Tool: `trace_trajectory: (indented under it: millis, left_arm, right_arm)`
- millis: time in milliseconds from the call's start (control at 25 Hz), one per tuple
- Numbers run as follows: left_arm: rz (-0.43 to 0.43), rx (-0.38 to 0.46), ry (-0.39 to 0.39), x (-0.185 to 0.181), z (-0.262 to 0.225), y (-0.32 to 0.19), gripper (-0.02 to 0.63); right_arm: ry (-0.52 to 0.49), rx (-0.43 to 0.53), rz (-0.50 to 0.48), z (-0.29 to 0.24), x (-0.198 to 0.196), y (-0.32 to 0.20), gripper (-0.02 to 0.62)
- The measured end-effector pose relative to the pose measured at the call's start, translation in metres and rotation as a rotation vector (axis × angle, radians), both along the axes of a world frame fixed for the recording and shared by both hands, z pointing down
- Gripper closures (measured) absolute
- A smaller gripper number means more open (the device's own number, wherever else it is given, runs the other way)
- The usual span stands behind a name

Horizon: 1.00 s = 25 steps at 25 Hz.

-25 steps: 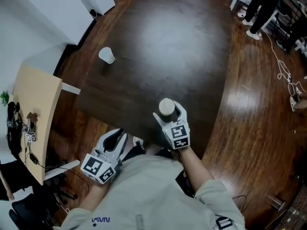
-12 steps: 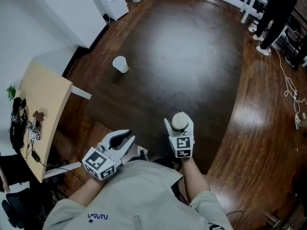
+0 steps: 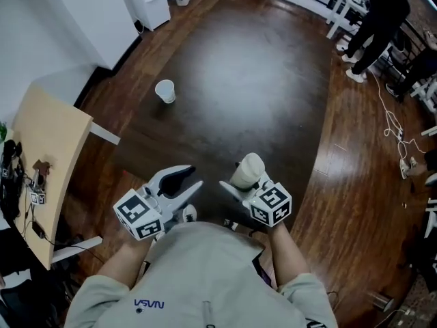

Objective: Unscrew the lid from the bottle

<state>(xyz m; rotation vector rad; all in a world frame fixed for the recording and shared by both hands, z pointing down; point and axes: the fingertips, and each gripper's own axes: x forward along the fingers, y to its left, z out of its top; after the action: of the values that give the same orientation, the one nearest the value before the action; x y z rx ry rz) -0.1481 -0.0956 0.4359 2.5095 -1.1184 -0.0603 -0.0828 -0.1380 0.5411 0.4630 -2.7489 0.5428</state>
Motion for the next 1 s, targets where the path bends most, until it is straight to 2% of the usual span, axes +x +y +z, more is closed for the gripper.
trace_trajectory:
  millis: [160,280,360,600,800,840,920,1000]
  left_arm:
    - [0.153,0.036,0.120,0.022,-0.039,-0.010,0.363]
    - [0.273,0.060,0.142,0.041,-0.059,-0.015,0.286]
    - [0.332,0.071,0.129,0.053,-0.067,-0.018,0.264]
    - [0.433,0.060,0.122,0.081,-0.071,-0.017,0.247]
    - [0.463,0.032,0.085,0.085,-0.060,-0.016,0.249]
    - [0.469,0.031,0.085,0.084,-0.060,-0.016,0.259]
    - [0.488,0.035,0.097,0.084,-0.062,-0.014,0.325]
    - [0.519,0.049,0.101,0.086,-0.067,-0.011,0.325]
  right_arm:
    - [0.058,-0.058,-0.131,-0.022,0.000,0.024,0.293]
    - [0.151,-0.057,-0.158,-0.030,0.003,0.033,0.293]
    - [0.228,-0.030,-0.140,-0.032,0.005,0.033,0.293]
    - [0.375,0.053,-0.062,-0.043,-0.004,0.037,0.293]
    - [0.443,0.120,-0.072,-0.050,-0.015,0.042,0.293]
    - [0.451,0.128,-0.082,-0.051,-0.016,0.043,0.293]
    - [0.447,0.128,-0.098,-0.056,-0.017,0.046,0.293]
    - [0.442,0.127,-0.124,-0.060,-0.015,0.049,0.293]
